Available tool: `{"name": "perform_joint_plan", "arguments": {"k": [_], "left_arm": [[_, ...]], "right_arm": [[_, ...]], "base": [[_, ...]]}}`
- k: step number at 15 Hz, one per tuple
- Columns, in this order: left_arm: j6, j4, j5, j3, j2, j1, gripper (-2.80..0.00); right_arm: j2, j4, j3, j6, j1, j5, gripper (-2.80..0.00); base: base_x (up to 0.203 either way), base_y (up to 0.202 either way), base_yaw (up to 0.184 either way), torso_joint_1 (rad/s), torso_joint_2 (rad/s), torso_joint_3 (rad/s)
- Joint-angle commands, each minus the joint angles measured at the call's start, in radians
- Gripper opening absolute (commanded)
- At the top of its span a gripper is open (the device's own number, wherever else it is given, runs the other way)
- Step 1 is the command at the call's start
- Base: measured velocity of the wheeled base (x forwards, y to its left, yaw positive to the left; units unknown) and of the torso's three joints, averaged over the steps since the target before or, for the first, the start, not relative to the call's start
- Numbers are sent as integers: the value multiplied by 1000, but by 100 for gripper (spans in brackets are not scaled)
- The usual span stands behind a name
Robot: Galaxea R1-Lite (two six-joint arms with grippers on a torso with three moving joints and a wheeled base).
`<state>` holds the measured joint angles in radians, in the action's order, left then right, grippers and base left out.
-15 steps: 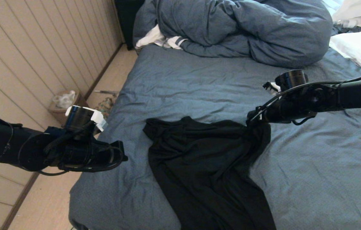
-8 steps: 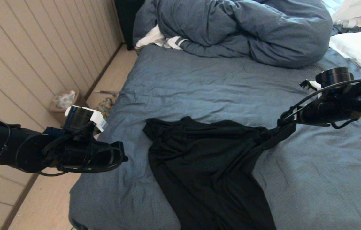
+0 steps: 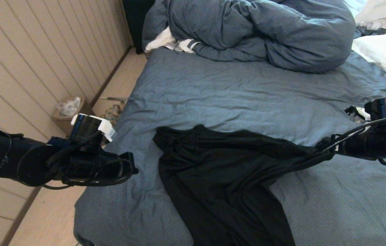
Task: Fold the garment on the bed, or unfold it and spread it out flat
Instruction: Unford the black T-shirt
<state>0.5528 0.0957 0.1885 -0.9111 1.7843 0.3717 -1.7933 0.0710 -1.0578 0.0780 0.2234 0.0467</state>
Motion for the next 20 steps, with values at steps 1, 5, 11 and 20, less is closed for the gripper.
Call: {"name": "perform_joint_plan", "arguments": {"k": [1,5,11,20], "left_arm": [[4,1,2,1,1,3,-280],[6,1,2,1,3,7,-280],[6,2,2,0,-1,7,-280],[3,-1,-219,-251,213,182,-280]], "right_arm": [[4,10,31,0,22,2,0],[-1,10,39,-8,86,76,0],[29,5,7,70,76,137,-280],[-68,-90,-195,299,-295,211,-280]], "base": [[0,0,0,0,0,0],[0,0,0,0,0,0],[0,0,0,0,0,0],[0,0,0,0,0,0]]}}
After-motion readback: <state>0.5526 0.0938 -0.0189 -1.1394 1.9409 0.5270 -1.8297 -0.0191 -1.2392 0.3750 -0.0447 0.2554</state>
